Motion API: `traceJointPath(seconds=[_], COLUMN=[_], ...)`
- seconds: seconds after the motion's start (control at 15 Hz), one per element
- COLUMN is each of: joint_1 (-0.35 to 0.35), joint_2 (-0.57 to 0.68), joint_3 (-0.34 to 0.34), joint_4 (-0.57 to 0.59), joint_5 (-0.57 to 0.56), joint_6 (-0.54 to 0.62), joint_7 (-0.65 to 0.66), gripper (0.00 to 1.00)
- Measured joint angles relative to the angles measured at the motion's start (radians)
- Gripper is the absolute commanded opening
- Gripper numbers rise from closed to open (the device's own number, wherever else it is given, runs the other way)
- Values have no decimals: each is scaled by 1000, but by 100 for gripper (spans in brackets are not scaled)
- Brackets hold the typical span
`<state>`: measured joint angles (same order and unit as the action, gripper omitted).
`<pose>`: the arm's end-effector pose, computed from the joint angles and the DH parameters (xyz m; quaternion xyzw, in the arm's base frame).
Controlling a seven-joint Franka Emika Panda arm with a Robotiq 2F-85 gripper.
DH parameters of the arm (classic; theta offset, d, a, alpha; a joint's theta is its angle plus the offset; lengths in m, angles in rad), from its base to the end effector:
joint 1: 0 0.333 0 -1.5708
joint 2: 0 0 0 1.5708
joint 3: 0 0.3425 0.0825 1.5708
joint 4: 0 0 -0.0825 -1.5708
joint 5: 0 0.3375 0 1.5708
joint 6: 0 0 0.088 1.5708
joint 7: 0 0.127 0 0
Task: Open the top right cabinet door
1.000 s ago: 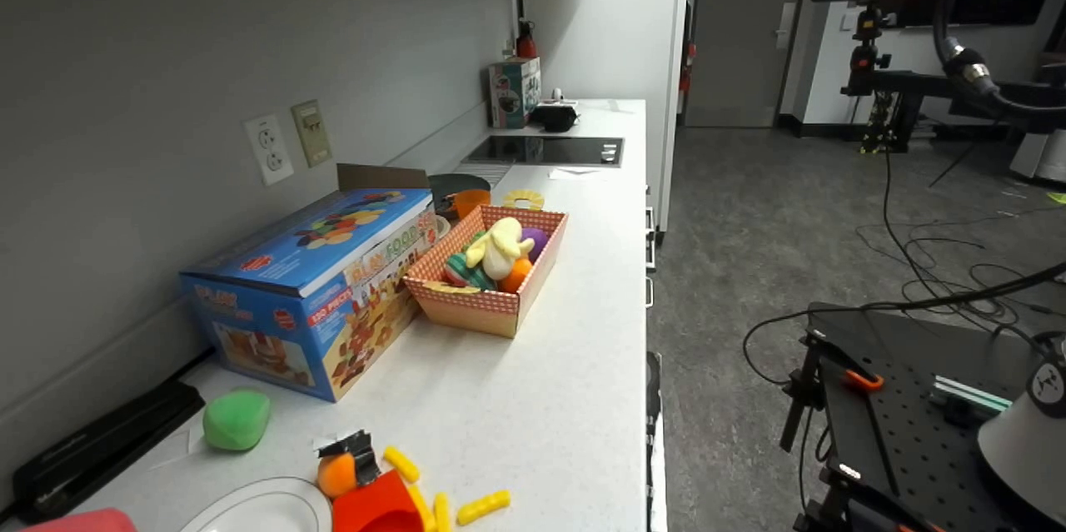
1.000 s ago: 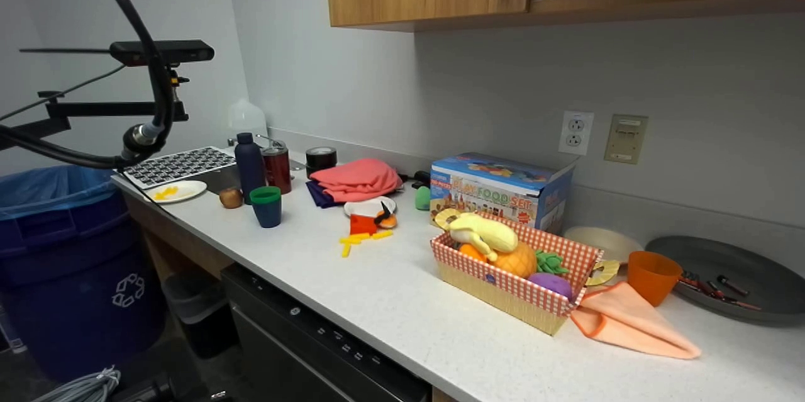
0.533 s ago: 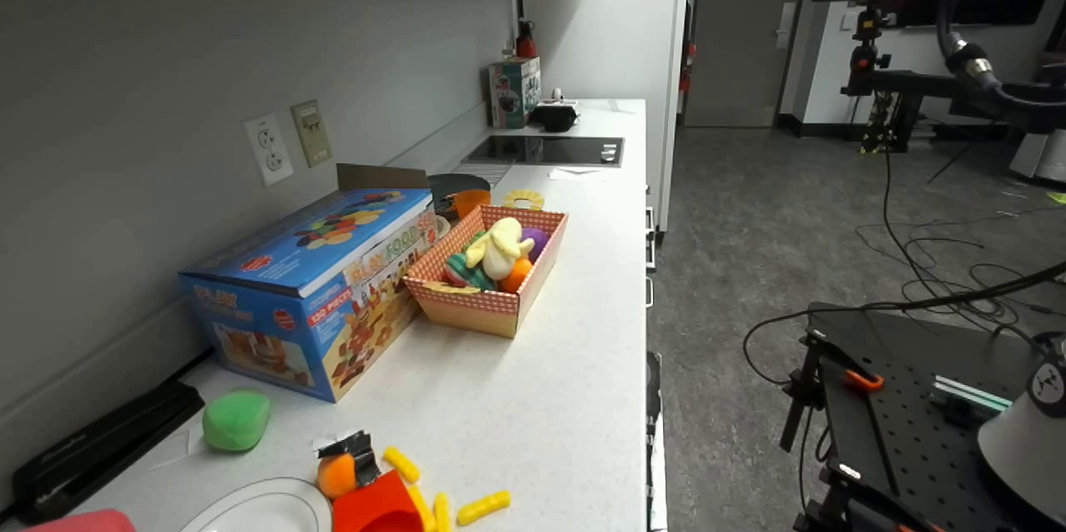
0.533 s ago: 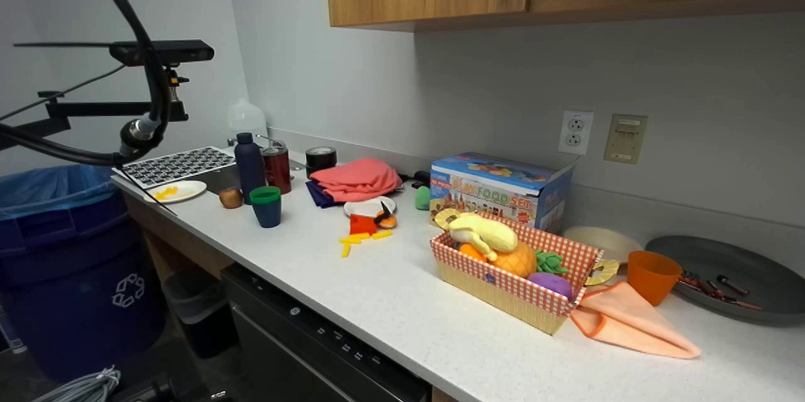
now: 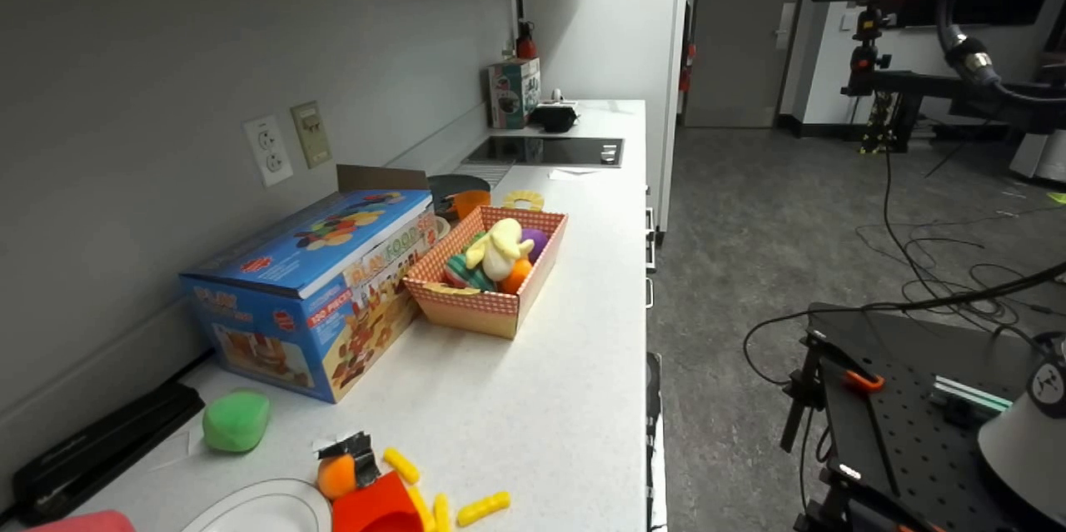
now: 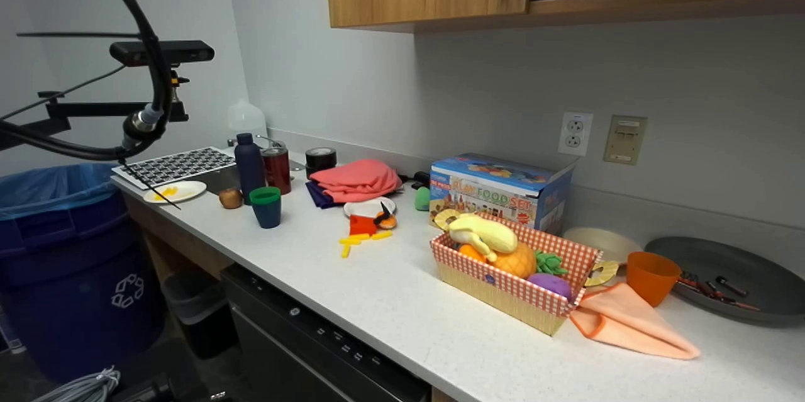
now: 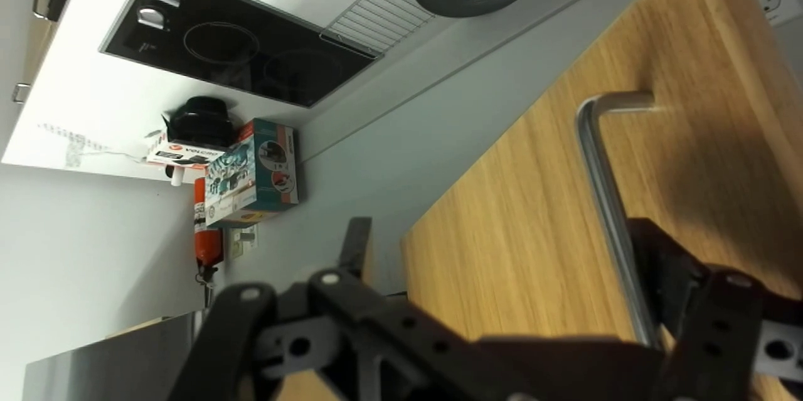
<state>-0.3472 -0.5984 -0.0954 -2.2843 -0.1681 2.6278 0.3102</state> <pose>0.3345 -0.1709 0.7007 0.8428 -0.2882 0.4489 0.0721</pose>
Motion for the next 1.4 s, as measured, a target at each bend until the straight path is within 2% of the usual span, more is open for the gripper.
traceJointPath(seconds=[0.4,0.93,1.4], joint_1=[0,31,39], joint_2=[0,32,33], joint_3=[2,-34,-64], joint_4=[2,98,112], joint_5=[1,34,61], joint_6=[-3,-170,-197], joint_7=[0,-115,-185], gripper=[100,100,100])
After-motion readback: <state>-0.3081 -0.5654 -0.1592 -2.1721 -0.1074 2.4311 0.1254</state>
